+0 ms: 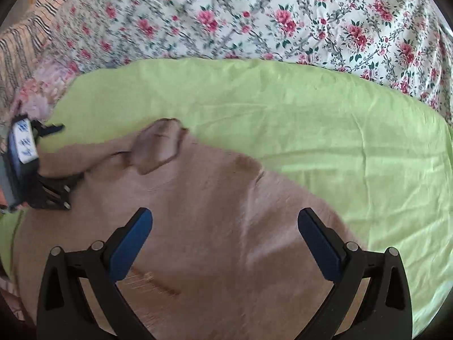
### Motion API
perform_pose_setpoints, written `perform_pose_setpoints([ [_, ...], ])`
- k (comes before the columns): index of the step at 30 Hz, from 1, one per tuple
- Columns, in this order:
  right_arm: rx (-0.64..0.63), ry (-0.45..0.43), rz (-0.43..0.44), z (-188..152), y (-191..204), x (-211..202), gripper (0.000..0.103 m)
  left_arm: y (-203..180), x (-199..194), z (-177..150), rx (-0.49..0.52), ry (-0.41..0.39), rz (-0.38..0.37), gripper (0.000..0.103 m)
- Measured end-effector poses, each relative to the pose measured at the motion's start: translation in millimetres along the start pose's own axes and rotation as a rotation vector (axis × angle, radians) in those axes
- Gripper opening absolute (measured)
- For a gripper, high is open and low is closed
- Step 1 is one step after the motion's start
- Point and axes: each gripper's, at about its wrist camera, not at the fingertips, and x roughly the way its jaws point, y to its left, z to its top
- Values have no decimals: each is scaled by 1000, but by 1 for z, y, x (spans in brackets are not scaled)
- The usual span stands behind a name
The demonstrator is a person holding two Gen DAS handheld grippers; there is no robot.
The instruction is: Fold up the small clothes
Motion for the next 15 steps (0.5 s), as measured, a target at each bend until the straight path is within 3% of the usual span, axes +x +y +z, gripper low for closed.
perform_pose_setpoints([
  [3,-3,27,-15,10,-12,26,102,35,31,1,-129,53,-13,94],
  [6,-22,45,-6,17,-15,45,99,57,36,-4,-243,47,-143,86],
  [8,-35,56,5,19,-15,54,97,54,27,-7,-224,6,-221,86],
  [12,-74,82,-3,18,-9,74,75,40,25,-9,-146,-14,-216,83],
  [13,-82,77,-2,18,-7,73,70,42,25,-8,-153,-24,-246,69],
  [14,-86,73,-1,18,-5,71,49,43,26,-5,-160,-26,-280,38],
  [15,-80,68,-7,18,-5,66,23,46,30,-3,-175,-13,-301,21],
])
